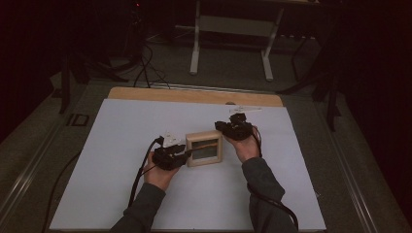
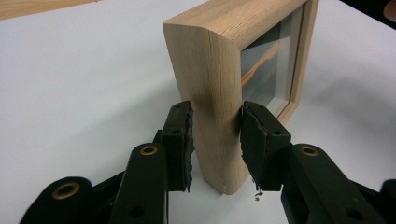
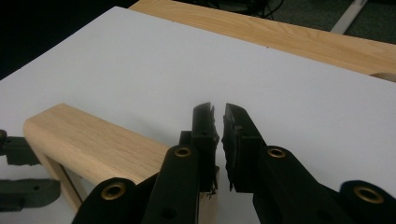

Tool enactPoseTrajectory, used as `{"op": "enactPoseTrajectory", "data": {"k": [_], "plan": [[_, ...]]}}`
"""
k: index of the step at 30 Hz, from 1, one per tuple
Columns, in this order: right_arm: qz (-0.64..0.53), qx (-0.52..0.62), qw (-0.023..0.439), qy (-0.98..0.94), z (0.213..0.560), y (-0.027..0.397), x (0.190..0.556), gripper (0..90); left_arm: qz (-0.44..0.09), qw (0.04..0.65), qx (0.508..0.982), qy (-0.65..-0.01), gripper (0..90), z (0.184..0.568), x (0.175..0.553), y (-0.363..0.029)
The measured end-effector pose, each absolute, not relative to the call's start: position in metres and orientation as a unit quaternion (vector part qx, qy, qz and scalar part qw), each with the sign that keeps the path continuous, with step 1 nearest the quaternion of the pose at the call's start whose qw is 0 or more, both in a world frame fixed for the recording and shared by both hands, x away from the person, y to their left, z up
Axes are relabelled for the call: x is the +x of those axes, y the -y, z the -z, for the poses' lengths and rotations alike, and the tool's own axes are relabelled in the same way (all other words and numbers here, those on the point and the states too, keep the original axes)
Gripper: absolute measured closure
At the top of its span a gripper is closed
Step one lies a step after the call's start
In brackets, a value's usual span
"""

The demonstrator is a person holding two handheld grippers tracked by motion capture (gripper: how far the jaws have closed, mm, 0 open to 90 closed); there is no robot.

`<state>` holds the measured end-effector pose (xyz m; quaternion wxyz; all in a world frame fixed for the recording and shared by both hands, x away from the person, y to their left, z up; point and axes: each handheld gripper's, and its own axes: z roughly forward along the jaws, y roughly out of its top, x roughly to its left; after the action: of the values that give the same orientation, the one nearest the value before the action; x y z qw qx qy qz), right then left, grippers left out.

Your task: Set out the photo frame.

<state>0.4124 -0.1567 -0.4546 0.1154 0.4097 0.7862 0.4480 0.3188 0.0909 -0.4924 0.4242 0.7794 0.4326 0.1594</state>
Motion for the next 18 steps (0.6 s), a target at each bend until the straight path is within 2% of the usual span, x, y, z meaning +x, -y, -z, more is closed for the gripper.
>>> {"op": "enactPoseTrajectory", "data": {"k": [18], "plan": [[-0.449,0.416,0.109,-0.783,0.4542,0.1628,0.4090,84.4,-0.155,0.422,0.777,-0.441,64.4,0.4931,0.3288,-0.0887]]}}
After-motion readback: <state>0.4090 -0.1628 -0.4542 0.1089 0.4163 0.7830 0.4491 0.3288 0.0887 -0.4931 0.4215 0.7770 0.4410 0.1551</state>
